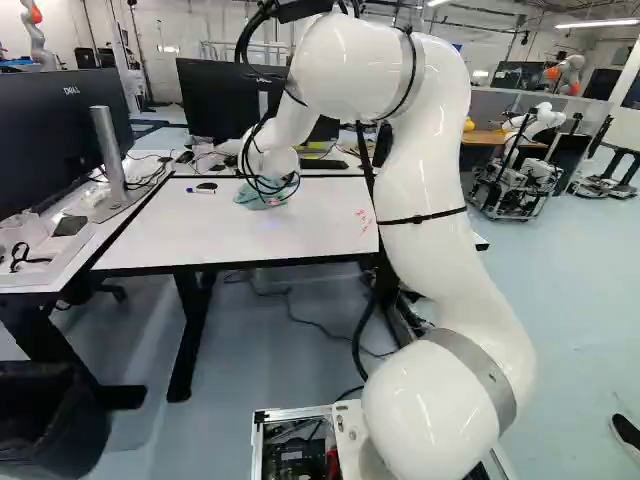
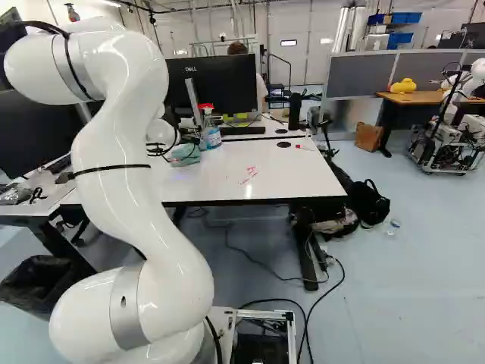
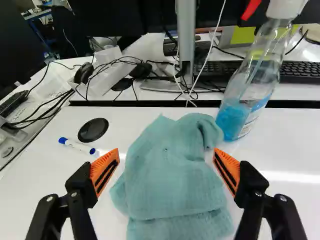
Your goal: Clean the table with the green towel
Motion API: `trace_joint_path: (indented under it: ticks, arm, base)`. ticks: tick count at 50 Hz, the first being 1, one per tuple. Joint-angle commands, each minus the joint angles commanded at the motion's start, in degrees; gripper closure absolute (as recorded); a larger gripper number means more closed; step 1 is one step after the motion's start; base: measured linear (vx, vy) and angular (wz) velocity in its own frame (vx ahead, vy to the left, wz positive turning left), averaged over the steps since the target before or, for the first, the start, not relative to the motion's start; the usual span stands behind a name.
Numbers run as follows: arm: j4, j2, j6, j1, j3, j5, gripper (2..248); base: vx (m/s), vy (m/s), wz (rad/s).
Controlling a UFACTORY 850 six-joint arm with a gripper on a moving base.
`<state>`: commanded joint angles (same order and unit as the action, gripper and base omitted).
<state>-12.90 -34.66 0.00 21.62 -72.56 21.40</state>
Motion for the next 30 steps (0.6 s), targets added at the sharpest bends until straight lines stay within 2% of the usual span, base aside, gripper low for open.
trace_joint_path:
  ticks: [30]
  arm:
    - [0.00, -3.84, 0.00, -1.30, -5.26, -10.10, 3]
  base:
    - [0.000, 0.000, 0.000]
